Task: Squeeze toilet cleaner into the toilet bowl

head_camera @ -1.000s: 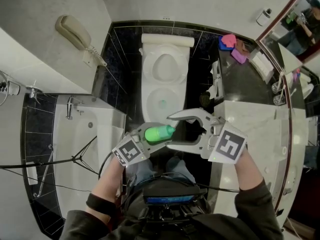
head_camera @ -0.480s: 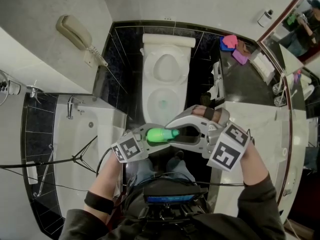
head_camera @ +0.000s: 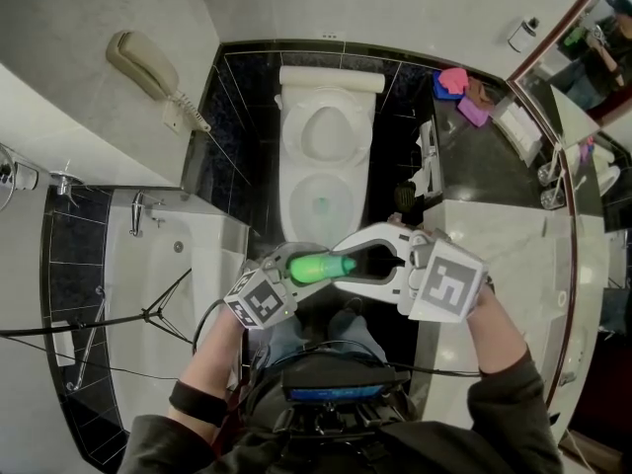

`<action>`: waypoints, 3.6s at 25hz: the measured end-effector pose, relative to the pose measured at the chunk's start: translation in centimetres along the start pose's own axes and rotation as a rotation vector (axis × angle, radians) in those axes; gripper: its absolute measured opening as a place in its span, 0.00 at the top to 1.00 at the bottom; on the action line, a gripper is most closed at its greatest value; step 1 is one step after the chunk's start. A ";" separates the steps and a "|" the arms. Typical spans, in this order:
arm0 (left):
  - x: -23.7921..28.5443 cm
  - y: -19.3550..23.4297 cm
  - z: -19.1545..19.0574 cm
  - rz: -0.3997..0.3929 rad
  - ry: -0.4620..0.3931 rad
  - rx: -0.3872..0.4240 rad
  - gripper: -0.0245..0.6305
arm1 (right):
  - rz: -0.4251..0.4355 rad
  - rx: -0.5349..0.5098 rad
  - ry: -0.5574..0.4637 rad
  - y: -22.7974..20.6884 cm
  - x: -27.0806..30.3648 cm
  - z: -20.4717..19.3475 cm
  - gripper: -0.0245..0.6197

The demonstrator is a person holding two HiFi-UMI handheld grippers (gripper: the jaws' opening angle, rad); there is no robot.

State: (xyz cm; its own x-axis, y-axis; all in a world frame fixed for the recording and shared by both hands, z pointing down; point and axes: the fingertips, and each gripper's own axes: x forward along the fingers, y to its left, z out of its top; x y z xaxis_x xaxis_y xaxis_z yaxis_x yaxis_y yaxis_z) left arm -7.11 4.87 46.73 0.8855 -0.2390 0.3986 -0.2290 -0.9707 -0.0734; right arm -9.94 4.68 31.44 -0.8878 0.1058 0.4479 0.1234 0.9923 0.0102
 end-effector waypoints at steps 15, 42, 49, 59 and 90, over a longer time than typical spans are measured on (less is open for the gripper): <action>0.6 -0.2 -0.8 0.016 0.049 0.050 0.68 | -0.004 0.141 0.169 0.4 0.3 -1.8 0.73; -0.7 -0.2 5.8 -0.088 -0.157 -0.081 0.68 | -0.045 0.147 -0.625 -0.1 -2.4 3.4 0.58; -1.7 -2.1 7.9 -0.337 -0.193 -0.087 0.68 | -0.075 -0.022 -0.608 -0.4 -3.4 5.0 0.63; -1.5 -1.9 7.5 -0.337 -0.164 -0.077 0.68 | -0.077 0.011 -0.596 -0.5 -3.0 5.0 0.71; 1.8 3.6 -3.2 0.335 0.070 -0.059 0.68 | -0.263 1.200 -0.491 -5.3 0.4 -5.8 0.66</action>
State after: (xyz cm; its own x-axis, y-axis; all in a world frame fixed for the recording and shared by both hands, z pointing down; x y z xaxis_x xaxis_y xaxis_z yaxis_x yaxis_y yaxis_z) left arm -7.65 1.04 50.12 0.7276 -0.5401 0.4230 -0.5272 -0.8348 -0.1591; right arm -8.40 -0.88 36.75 -0.9234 -0.3372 0.1833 -0.3168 0.3999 -0.8601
